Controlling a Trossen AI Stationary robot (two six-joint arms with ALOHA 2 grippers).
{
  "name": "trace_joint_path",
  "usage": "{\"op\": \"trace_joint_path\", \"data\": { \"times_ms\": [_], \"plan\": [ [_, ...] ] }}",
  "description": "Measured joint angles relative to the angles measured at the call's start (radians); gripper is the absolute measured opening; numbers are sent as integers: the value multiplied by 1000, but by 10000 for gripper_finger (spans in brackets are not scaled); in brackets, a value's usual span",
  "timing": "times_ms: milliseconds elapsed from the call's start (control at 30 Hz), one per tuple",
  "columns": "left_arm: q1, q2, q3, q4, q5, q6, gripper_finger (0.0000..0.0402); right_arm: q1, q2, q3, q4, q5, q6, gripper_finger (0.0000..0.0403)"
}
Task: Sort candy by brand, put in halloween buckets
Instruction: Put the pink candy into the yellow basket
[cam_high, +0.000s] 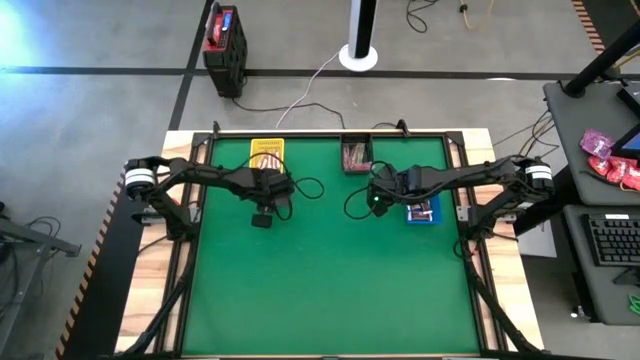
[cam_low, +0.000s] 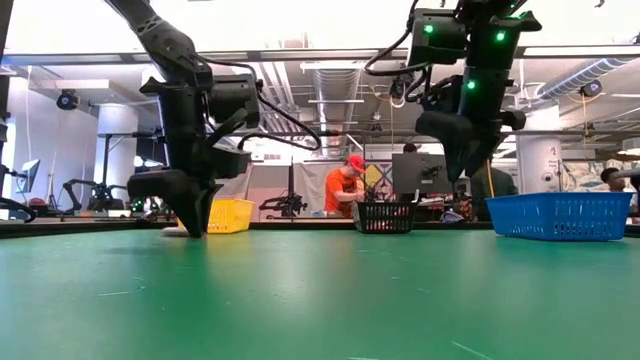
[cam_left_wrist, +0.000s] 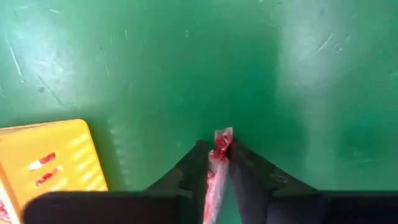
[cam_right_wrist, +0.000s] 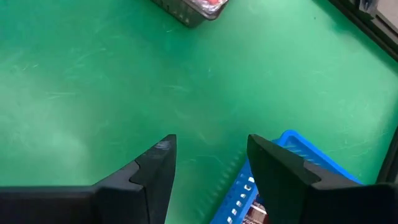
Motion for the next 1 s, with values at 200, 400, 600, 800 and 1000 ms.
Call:
{"op": "trace_joint_path", "data": {
  "times_ms": [200,400,600,800,1000],
  "plan": [
    [-6,-33,-2,-9,111,-44,7,24,0,0,3,0,0,192],
    [-27,-85,14,1,195,-60,0,45,0,0,18,4,-8,192],
    [-57,-186,21,75,273,-82,0,78,0,-14,112,7,-62,192],
    [-83,-308,10,239,362,-166,0,179,0,-156,672,-8,-437,192],
    [-117,-362,10,437,391,-310,0,254,43,-317,1452,-57,-763,192]
  ]
}}
